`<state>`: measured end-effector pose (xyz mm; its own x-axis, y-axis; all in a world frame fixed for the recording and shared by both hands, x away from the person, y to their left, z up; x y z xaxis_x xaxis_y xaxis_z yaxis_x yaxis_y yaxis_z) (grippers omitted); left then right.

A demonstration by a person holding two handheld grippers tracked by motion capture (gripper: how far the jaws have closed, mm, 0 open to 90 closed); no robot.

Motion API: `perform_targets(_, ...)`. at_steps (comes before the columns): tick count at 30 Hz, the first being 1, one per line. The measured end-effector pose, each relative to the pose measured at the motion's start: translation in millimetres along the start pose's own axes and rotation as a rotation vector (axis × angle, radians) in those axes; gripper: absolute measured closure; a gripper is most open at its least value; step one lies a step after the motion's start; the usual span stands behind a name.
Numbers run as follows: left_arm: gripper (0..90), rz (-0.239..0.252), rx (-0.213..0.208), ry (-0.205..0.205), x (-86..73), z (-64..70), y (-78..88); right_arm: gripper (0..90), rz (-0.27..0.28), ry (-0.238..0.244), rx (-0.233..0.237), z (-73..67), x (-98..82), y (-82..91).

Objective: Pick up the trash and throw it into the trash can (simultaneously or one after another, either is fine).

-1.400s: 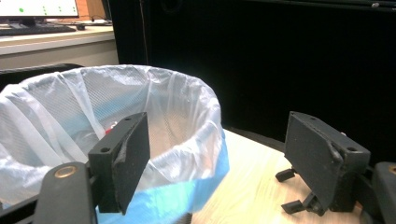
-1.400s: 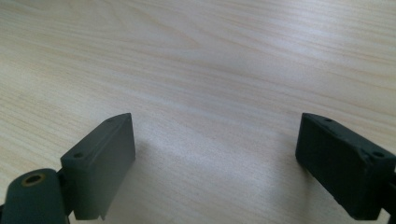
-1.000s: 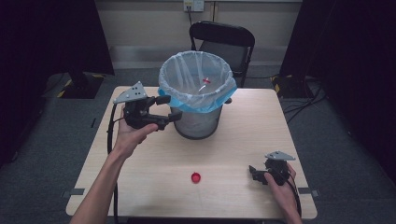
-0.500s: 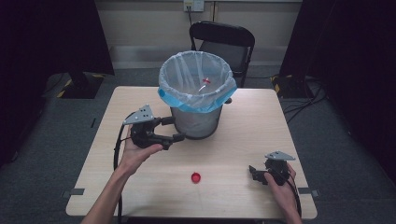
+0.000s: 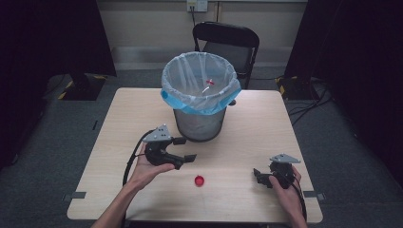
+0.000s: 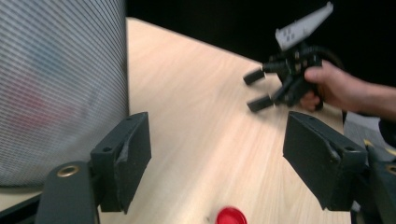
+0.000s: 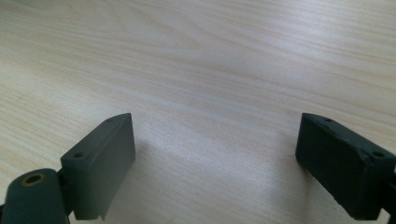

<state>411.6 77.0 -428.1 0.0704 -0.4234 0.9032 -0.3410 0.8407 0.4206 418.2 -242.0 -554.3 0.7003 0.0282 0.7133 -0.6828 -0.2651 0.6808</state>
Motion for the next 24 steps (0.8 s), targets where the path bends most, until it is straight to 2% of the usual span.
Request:
perform_targets(4, 20.6, -0.029, -0.018, -0.002, -11.6, 6.9, -10.0, 11.2, 0.000, 0.000, 0.000, 0.0, 0.0, 0.0)
perform_targets(5, 20.6, -0.044, -0.022, 0.006, -18.8, 9.9, -14.2, 11.2, 0.000, 0.000, 0.000, 0.0, 0.0, 0.0)
perform_targets(8, 20.6, -0.064, -0.030, 0.016, -27.5, 12.3, -18.6, 11.2, 0.000, 0.000, 0.000, 0.0, 0.0, 0.0)
perform_targets(9, 20.6, -0.084, -0.037, 0.024, -35.9, 15.3, -22.3, 11.2, 0.000, 0.000, 0.000, 0.0, 0.0, 0.0)
perform_targets(15, 22.9, -0.114, -0.047, 0.048, -54.5, 22.1, -31.5, 11.2, 0.000, 0.000, 0.000, 0.0, 0.0, 0.0)
perform_targets(18, 23.0, -0.142, -0.058, 0.039, -60.9, 27.1, -38.1, 11.2, 0.000, 0.000, 0.000, 0.0, 0.0, 0.0)
perform_targets(19, 27.0, -0.145, -0.069, 0.032, -64.1, 30.7, -42.6, 11.1, 0.000, 0.000, 0.000, 0.0, 0.0, 0.0)
perform_targets(21, 29.2, -0.179, -0.083, 0.013, -70.0, 32.9, -47.1, 11.2, 0.000, 0.000, 0.000, 0.0, 0.0, 0.0)
perform_targets(23, 32.7, -0.184, -0.083, 0.015, -72.4, 33.2, -49.6, 11.2, 0.000, 0.000, 0.000, 0.0, 0.0, 0.0)
perform_targets(24, 33.4, -0.201, -0.098, 0.017, -77.3, 35.3, -54.5, 11.2, 0.000, 0.000, 0.000, 0.0, 0.0, 0.0)
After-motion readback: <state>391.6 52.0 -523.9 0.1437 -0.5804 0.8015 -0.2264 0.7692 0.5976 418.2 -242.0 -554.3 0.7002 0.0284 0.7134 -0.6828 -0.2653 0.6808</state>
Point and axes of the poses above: each handheld gripper's, and its own axes: y roughly backward along the jaws, x roughly out of its top, z roughly to its right, the point moved 8 cm from there along -y, roughly forward along the jaws, and after that the axes turned 14 degrees about -y, right-handed, at the moved point
